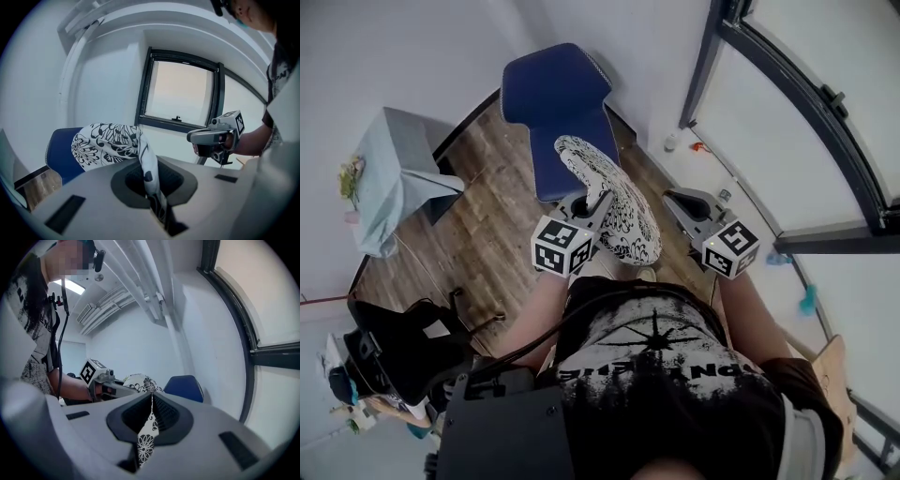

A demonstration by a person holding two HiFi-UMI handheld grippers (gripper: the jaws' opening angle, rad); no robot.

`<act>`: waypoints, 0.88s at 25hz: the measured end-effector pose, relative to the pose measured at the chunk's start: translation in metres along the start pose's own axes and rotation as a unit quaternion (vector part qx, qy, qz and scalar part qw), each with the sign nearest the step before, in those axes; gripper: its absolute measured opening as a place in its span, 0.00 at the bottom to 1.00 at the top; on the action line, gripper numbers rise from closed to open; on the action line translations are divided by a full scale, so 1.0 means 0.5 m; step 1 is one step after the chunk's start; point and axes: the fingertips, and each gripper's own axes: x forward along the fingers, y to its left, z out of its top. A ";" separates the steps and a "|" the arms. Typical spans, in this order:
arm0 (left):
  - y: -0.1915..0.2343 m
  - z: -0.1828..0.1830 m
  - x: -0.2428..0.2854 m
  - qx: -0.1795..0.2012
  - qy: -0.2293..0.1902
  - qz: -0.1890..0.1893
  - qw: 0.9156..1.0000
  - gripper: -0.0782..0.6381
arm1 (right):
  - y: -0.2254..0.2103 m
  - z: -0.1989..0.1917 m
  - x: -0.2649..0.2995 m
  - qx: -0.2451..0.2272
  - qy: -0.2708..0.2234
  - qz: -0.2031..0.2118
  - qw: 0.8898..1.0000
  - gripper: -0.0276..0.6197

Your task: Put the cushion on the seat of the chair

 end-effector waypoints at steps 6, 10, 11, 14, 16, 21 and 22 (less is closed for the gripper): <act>0.033 0.020 0.037 -0.002 -0.003 0.005 1.000 0.14 | -0.035 0.006 0.032 0.001 0.009 0.011 1.000 0.07; 0.062 0.029 0.056 -0.005 -0.004 0.002 1.000 0.14 | -0.052 0.010 0.068 0.006 0.013 0.012 1.000 0.07; 0.072 0.030 0.061 -0.006 -0.004 0.000 1.000 0.14 | -0.057 0.012 0.078 0.007 0.014 0.011 1.000 0.07; 0.111 0.039 0.078 -0.005 -0.004 -0.008 1.000 0.14 | -0.077 0.019 0.120 0.007 0.015 0.007 1.000 0.07; 0.141 0.043 0.091 -0.008 -0.002 -0.016 1.000 0.14 | -0.093 0.022 0.149 0.013 0.016 0.001 1.000 0.07; 0.227 0.047 0.133 -0.024 0.006 -0.035 0.999 0.14 | -0.140 0.029 0.228 0.029 0.020 -0.017 0.999 0.07; 0.245 0.048 0.141 -0.027 0.007 -0.039 0.999 0.14 | -0.147 0.031 0.245 0.031 0.022 -0.020 0.999 0.07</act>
